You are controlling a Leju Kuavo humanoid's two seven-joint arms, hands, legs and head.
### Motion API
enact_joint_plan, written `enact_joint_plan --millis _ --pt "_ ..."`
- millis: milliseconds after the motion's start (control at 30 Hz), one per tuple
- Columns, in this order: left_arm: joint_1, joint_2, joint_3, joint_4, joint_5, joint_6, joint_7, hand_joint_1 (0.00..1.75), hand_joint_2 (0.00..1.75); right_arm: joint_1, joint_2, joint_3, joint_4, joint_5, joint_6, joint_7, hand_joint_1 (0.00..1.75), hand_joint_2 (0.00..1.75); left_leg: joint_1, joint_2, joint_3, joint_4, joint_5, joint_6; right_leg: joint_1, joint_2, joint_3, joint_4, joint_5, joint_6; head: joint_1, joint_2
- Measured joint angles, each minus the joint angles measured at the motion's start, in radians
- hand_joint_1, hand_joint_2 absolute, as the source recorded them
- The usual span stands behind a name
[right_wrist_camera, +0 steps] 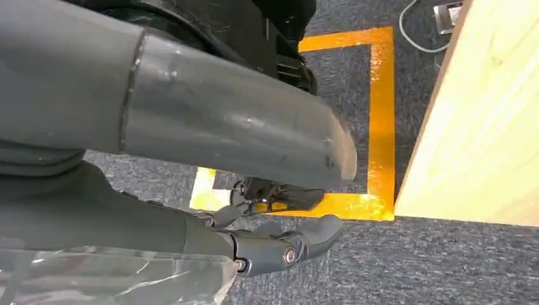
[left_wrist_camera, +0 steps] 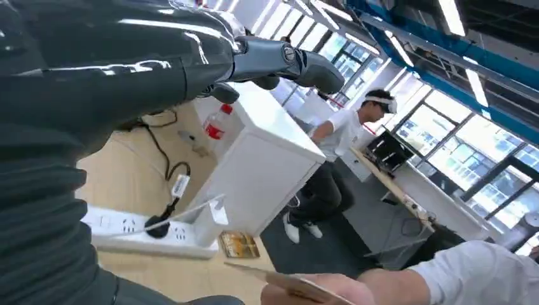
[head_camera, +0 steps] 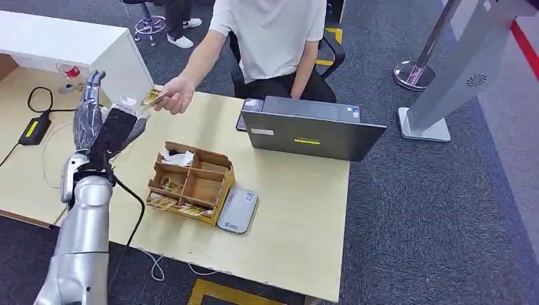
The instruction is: Pass the card to the sensor for recognition and then transmit it.
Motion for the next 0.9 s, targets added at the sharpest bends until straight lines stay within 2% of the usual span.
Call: enact_joint_plan --millis 100,133,500,733,900 --pt "-0.041 0.017 -0.035 0.015 -0.090 0.026 0.029 0.00 1.75 -0.003 0.002 0.004 0.001 0.013 -0.001 0.008 0.00 0.00 0.000 0.000 0.000 0.000 0.000 0.000 0.000 0.000 0.000 0.000 0.000 0.000 0.000 0.000" --pt "-0.054 0.022 -0.046 0.021 -0.120 0.035 0.040 1.75 1.75 -0.004 0.002 0.005 0.002 0.016 -0.002 0.012 0.00 0.00 0.000 0.000 0.000 0.000 0.000 0.000 0.000 0.000 0.000 0.000 0.000 0.000 0.000 0.000" --pt "-0.200 0.083 -0.174 0.106 -0.455 0.132 0.144 1.75 1.75 -0.010 0.007 0.021 0.009 0.066 -0.028 0.067 0.00 0.00 0.000 0.000 0.000 0.000 0.001 0.000 0.000 0.000 0.000 0.000 0.001 -0.001 0.000 0.000" --pt "-0.264 0.112 -0.231 0.164 -0.653 0.233 0.188 1.75 1.75 -0.016 0.010 0.036 0.014 0.111 -0.060 0.131 0.00 0.00 0.000 0.000 0.000 0.000 0.001 0.000 0.000 0.000 0.000 0.000 0.001 -0.001 0.000 0.000" --pt "-0.280 0.114 -0.255 0.206 -0.660 0.242 0.187 1.75 1.75 -0.020 0.013 0.043 0.015 0.123 -0.058 0.147 0.00 0.00 0.000 0.000 0.000 0.000 0.001 0.000 0.000 0.000 0.000 0.000 0.001 -0.001 0.000 0.000"
